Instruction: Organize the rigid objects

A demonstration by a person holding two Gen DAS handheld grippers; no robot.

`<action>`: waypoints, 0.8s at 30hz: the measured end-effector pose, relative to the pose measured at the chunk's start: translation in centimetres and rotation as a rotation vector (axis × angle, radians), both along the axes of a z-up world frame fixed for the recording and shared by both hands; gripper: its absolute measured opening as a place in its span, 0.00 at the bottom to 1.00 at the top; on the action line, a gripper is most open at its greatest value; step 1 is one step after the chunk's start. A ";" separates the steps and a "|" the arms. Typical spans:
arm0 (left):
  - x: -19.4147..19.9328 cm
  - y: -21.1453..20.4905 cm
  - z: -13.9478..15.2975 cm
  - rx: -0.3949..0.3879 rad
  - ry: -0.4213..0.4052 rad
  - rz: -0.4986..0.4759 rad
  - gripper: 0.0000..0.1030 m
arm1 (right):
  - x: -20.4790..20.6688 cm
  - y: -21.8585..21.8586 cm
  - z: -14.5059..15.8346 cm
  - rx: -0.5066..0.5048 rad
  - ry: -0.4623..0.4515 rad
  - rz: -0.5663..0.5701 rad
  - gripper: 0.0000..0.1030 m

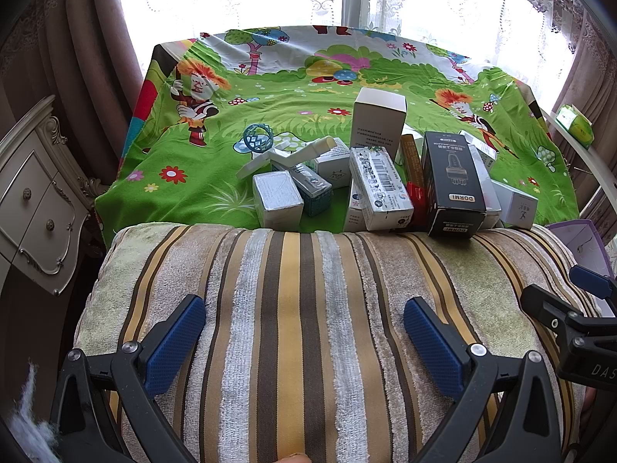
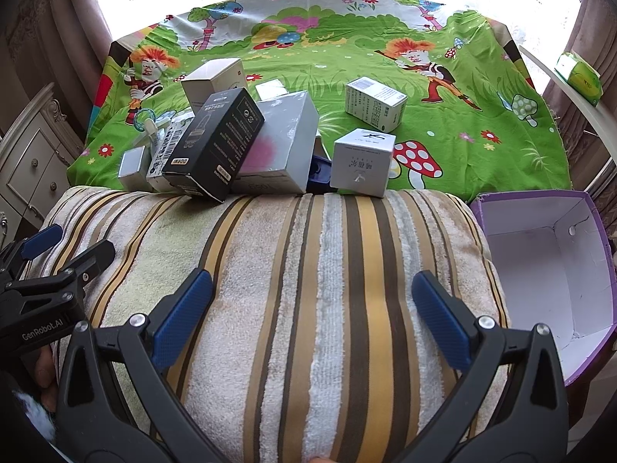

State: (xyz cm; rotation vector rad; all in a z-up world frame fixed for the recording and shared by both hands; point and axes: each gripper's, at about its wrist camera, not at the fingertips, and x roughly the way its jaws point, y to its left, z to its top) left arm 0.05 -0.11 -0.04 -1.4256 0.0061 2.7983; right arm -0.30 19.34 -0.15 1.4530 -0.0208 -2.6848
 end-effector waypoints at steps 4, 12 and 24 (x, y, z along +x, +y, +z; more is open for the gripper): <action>0.0 0.0 0.0 0.000 0.000 0.000 1.00 | 0.0 0.0 0.0 0.000 0.000 0.000 1.00; 0.0 0.0 0.0 -0.001 0.000 0.000 1.00 | -0.1 0.0 0.0 0.005 -0.002 0.001 1.00; 0.2 0.0 0.0 0.000 -0.002 0.000 1.00 | -0.1 0.0 -0.1 0.002 -0.003 0.001 1.00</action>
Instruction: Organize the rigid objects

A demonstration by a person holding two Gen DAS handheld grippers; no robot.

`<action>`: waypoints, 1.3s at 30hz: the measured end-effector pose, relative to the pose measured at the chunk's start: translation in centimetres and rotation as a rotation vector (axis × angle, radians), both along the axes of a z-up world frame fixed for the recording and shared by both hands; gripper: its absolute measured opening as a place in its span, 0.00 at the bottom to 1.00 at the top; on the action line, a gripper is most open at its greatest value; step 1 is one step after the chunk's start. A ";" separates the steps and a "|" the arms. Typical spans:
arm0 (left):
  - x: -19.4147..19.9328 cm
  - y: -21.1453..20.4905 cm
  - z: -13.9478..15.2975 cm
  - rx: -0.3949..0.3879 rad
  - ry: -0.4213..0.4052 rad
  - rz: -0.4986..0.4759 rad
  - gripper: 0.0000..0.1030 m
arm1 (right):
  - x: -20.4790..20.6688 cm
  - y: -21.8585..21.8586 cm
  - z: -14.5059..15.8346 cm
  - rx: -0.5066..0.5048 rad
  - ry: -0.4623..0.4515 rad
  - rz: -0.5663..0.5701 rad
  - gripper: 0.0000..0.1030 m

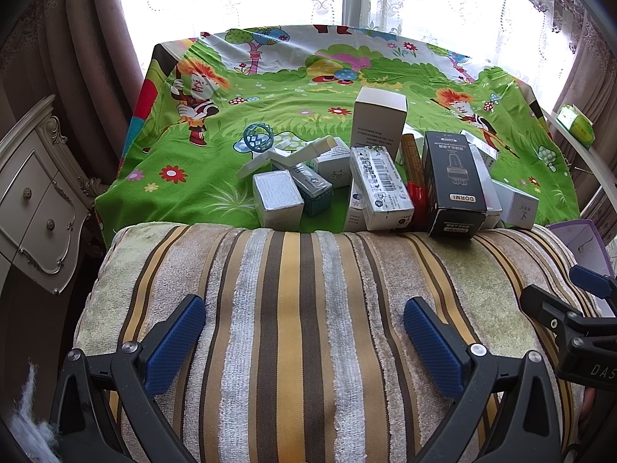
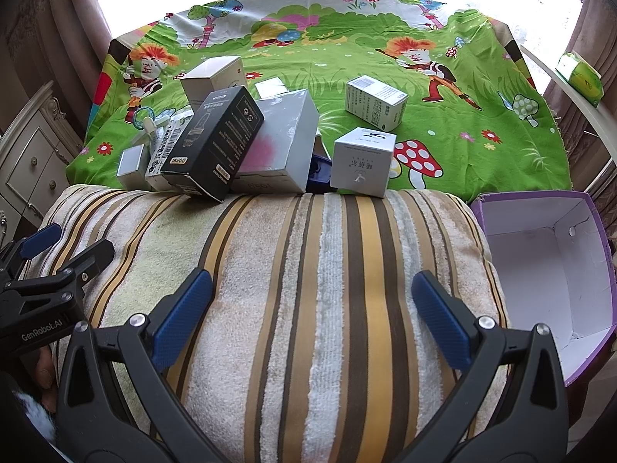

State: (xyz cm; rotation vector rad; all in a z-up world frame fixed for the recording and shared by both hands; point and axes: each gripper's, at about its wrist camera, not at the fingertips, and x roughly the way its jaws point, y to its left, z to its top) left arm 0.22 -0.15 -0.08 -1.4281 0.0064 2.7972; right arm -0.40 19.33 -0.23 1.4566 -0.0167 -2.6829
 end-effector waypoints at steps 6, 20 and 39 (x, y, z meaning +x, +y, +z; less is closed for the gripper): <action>-0.4 -0.2 -0.4 -0.002 -0.003 0.003 1.00 | 0.0 0.0 0.0 0.000 0.000 0.000 1.00; -0.5 0.7 1.2 0.027 0.038 -0.058 0.99 | -0.7 1.8 0.4 -0.072 0.002 0.004 1.00; -6.7 6.4 2.0 0.264 -0.023 -0.250 0.70 | -7.9 3.8 0.5 0.004 -0.003 -0.089 0.91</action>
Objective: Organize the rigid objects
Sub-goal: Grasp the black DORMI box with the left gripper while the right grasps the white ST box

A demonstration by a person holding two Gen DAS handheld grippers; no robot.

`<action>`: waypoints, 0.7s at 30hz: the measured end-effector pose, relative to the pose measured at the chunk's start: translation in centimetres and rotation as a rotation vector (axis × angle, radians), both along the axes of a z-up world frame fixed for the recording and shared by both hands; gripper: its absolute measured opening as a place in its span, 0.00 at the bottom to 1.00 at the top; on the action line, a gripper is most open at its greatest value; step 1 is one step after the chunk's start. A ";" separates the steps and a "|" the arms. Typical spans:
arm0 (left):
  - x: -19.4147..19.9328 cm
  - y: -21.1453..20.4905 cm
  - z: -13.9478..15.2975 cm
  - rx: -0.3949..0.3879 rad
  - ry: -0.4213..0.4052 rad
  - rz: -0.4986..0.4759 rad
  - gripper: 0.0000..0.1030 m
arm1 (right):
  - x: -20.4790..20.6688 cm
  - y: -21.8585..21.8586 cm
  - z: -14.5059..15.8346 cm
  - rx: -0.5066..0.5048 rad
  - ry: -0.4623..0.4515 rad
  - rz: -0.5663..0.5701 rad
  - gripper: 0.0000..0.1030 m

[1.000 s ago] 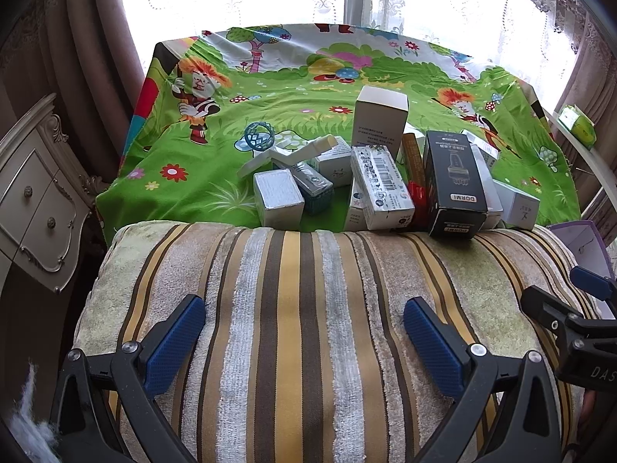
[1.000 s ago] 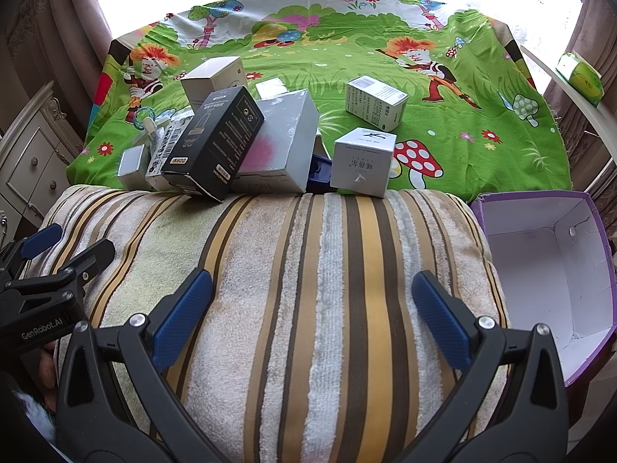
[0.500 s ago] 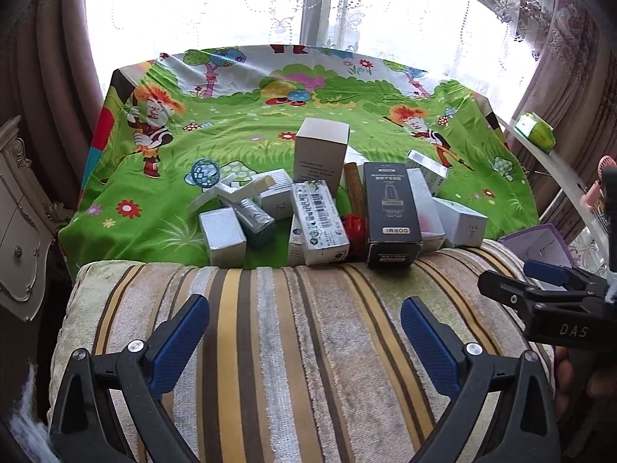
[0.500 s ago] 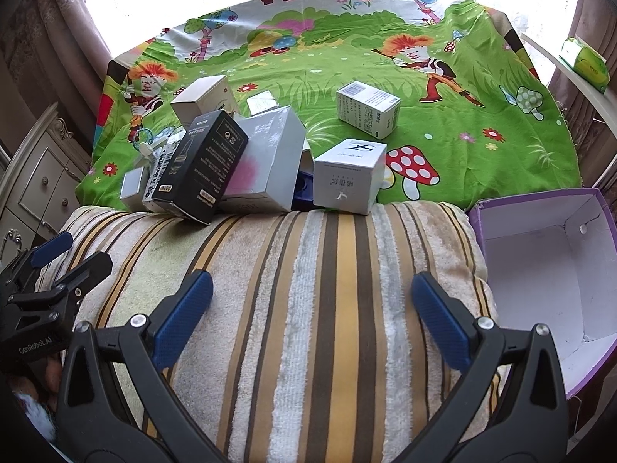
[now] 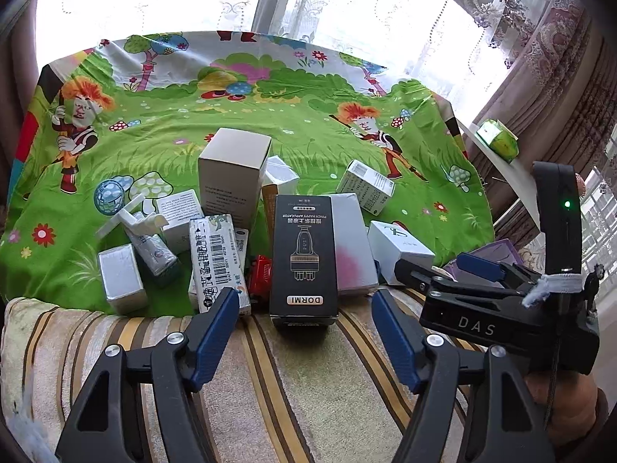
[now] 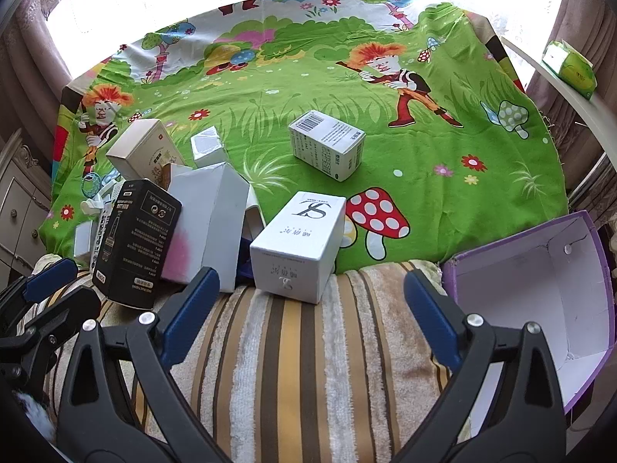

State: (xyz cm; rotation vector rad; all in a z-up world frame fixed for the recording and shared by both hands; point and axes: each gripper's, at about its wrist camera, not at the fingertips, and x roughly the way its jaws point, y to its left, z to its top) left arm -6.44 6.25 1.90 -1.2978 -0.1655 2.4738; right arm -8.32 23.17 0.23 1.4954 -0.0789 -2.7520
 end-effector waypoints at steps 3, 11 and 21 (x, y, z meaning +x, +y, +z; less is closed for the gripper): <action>-0.4 0.4 -0.5 -0.017 -0.018 0.002 0.58 | -0.9 -0.6 -0.5 0.021 -0.023 0.020 0.82; -0.3 0.5 -0.8 -0.012 -0.024 -0.001 0.39 | -1.0 0.1 -1.5 -0.050 -0.053 0.035 0.47; 1.4 2.0 0.8 0.047 0.020 -0.035 0.39 | 2.7 2.0 0.6 -0.105 0.039 0.000 0.45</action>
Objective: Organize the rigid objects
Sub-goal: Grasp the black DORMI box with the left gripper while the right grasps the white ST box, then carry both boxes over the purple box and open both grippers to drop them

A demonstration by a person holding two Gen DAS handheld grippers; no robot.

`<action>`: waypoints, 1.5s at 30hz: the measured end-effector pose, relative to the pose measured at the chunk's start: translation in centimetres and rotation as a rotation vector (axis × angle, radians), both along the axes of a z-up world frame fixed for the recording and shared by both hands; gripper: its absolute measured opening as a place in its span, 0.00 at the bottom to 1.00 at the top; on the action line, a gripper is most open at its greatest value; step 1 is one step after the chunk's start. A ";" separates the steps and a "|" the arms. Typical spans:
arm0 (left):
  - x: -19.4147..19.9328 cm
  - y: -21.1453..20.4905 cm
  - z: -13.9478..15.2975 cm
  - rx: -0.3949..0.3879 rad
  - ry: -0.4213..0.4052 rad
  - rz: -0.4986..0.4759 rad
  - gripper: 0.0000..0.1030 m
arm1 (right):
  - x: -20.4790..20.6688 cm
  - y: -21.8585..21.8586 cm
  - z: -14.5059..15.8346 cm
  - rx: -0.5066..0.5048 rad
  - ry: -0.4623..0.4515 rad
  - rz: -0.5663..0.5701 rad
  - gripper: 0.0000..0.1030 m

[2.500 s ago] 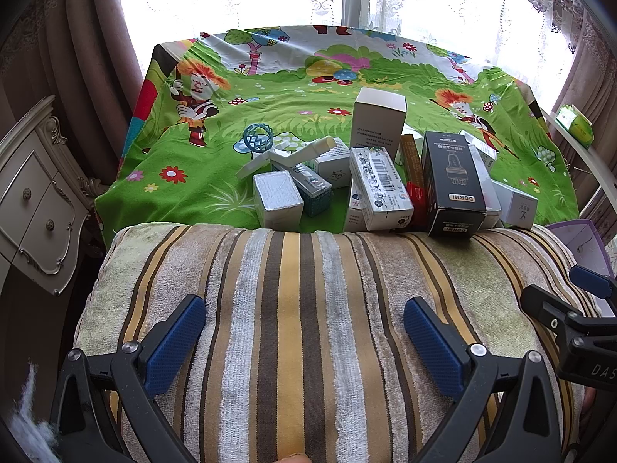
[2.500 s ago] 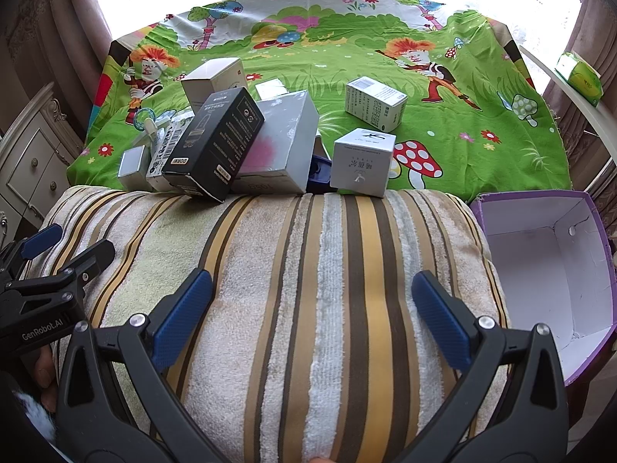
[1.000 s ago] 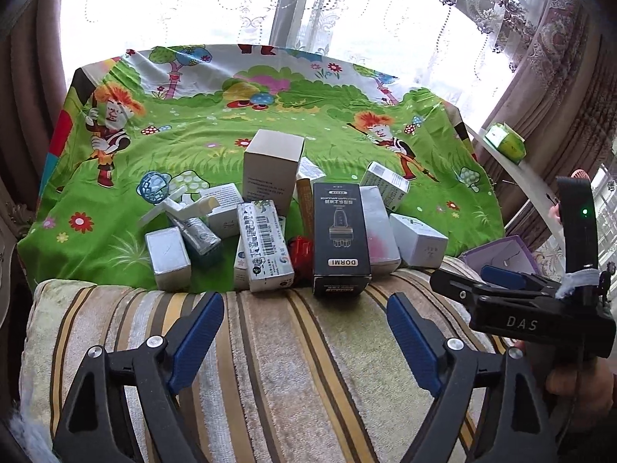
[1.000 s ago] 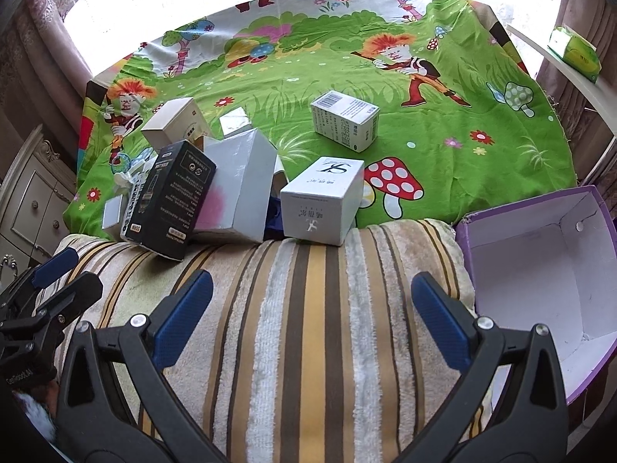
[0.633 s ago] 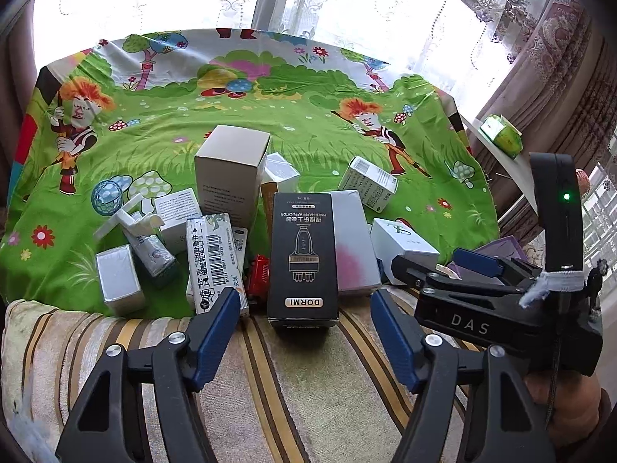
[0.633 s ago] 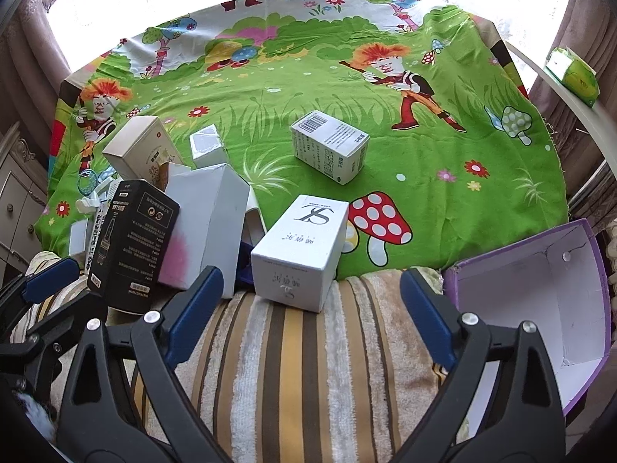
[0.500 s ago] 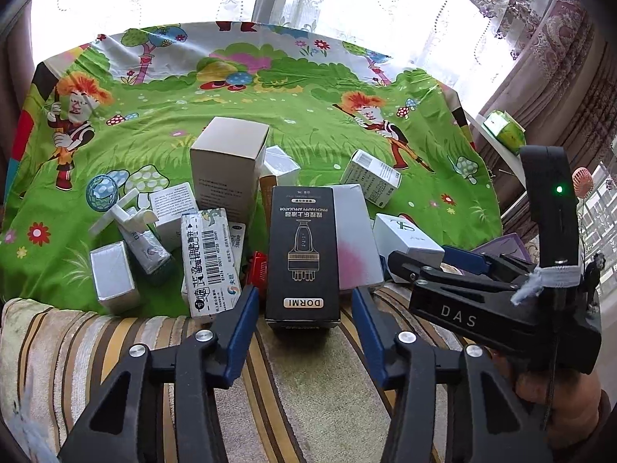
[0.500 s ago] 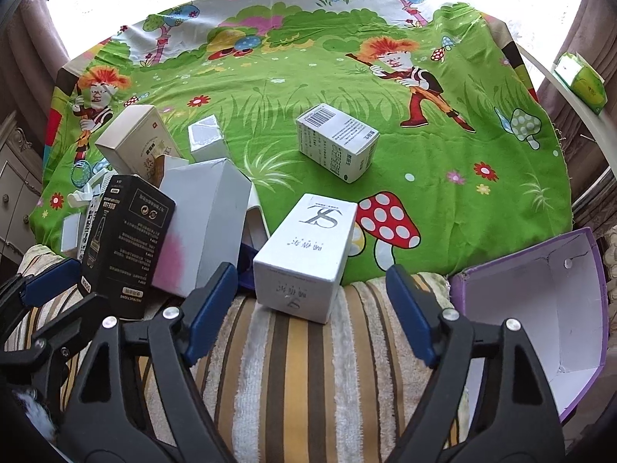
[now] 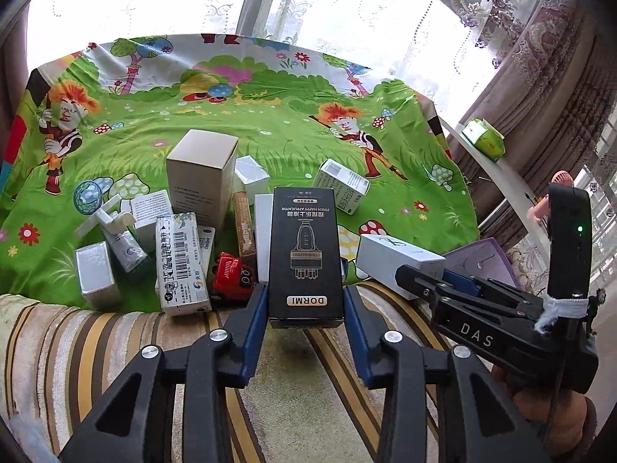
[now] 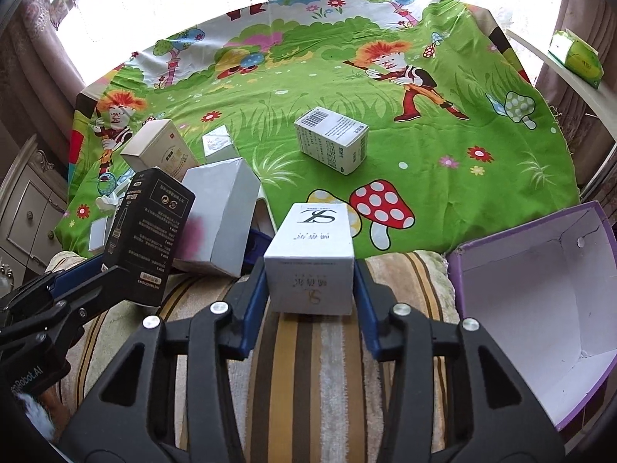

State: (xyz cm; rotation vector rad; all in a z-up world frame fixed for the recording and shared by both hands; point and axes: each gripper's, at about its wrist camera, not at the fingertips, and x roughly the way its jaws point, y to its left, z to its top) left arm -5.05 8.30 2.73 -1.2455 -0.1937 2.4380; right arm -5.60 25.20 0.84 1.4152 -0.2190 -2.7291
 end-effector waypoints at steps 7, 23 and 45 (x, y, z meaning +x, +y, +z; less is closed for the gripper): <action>1.8 3.7 0.6 0.022 0.005 -0.108 0.39 | 3.6 3.2 1.2 -0.019 0.049 -0.063 0.45; 4.0 11.7 -0.1 0.077 -0.068 -0.361 0.47 | 10.9 12.4 -2.6 -0.063 -0.064 -0.277 0.44; 3.2 10.1 -0.9 0.105 -0.105 -0.254 0.65 | 12.4 16.9 -3.3 -0.120 -0.083 -0.462 0.75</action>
